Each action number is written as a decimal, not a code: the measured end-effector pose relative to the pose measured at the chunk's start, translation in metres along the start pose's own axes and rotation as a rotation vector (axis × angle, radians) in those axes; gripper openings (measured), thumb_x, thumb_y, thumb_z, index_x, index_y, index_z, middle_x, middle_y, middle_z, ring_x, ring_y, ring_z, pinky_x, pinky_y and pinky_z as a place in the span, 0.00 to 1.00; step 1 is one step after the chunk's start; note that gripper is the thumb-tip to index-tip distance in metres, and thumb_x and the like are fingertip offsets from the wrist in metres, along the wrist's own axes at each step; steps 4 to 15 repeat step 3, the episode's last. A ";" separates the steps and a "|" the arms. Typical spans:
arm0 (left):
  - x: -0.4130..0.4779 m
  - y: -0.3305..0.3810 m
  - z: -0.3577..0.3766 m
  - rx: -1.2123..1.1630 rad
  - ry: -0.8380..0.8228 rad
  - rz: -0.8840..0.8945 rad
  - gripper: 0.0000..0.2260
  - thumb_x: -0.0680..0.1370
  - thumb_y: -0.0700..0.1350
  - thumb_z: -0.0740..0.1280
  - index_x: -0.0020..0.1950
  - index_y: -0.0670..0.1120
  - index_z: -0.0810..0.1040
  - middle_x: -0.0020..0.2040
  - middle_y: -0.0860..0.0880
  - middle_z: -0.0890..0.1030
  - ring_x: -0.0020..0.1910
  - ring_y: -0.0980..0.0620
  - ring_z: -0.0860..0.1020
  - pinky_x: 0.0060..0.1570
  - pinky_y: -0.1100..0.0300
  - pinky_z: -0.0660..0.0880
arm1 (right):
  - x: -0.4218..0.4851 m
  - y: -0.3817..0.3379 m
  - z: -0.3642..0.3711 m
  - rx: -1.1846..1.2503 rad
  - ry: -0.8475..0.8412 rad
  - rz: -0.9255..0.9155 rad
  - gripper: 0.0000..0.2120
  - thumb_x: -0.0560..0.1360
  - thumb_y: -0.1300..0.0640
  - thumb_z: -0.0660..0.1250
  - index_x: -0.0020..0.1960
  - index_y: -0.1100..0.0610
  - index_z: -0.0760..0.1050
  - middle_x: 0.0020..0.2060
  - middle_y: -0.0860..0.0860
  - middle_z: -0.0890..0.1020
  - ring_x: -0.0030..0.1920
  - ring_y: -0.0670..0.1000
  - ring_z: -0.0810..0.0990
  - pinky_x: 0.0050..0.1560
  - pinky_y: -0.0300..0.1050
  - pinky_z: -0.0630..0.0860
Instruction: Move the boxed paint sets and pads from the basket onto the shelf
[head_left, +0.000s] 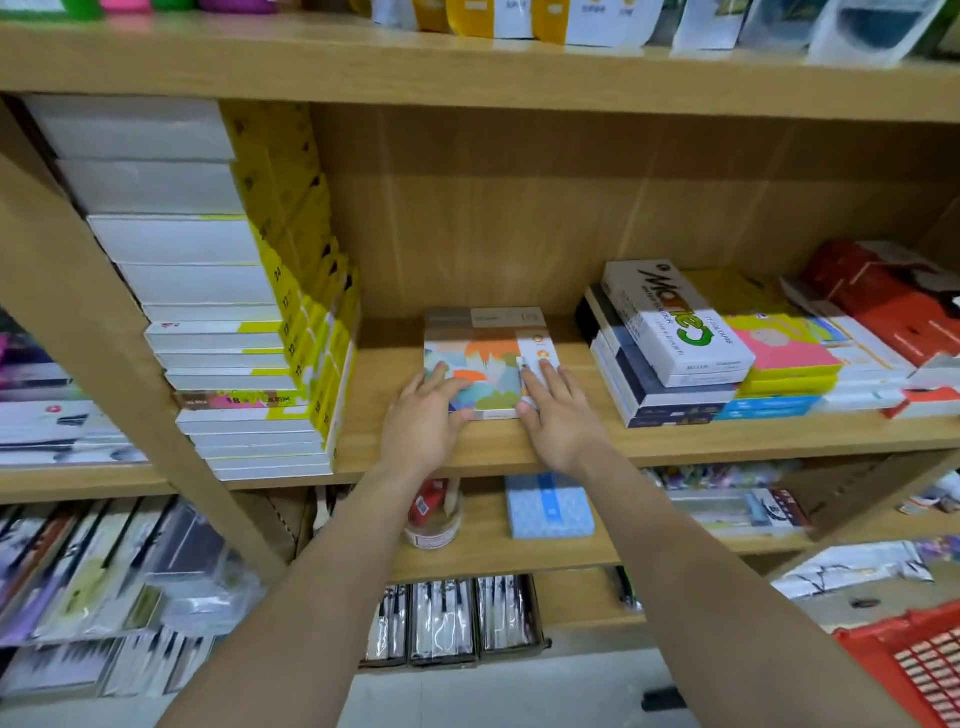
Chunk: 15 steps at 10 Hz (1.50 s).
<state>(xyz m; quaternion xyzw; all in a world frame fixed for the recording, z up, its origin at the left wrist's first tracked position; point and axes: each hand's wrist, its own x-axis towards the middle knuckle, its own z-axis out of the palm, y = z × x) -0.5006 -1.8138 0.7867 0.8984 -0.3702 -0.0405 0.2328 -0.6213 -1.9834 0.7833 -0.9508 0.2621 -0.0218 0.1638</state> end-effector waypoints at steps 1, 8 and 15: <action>0.005 -0.002 -0.002 0.033 0.005 -0.023 0.21 0.80 0.60 0.67 0.73 0.60 0.73 0.81 0.52 0.66 0.80 0.45 0.62 0.75 0.44 0.62 | 0.000 -0.001 0.004 -0.027 0.012 0.004 0.29 0.86 0.39 0.45 0.85 0.45 0.48 0.86 0.48 0.47 0.85 0.53 0.43 0.82 0.58 0.47; -0.014 0.028 -0.004 0.170 0.122 -0.101 0.24 0.81 0.58 0.65 0.76 0.54 0.69 0.77 0.49 0.73 0.76 0.45 0.68 0.73 0.46 0.67 | -0.008 0.001 -0.018 0.036 -0.051 -0.010 0.30 0.85 0.41 0.54 0.85 0.45 0.53 0.86 0.49 0.48 0.84 0.56 0.44 0.81 0.61 0.50; -0.014 0.028 -0.004 0.170 0.122 -0.101 0.24 0.81 0.58 0.65 0.76 0.54 0.69 0.77 0.49 0.73 0.76 0.45 0.68 0.73 0.46 0.67 | -0.008 0.001 -0.018 0.036 -0.051 -0.010 0.30 0.85 0.41 0.54 0.85 0.45 0.53 0.86 0.49 0.48 0.84 0.56 0.44 0.81 0.61 0.50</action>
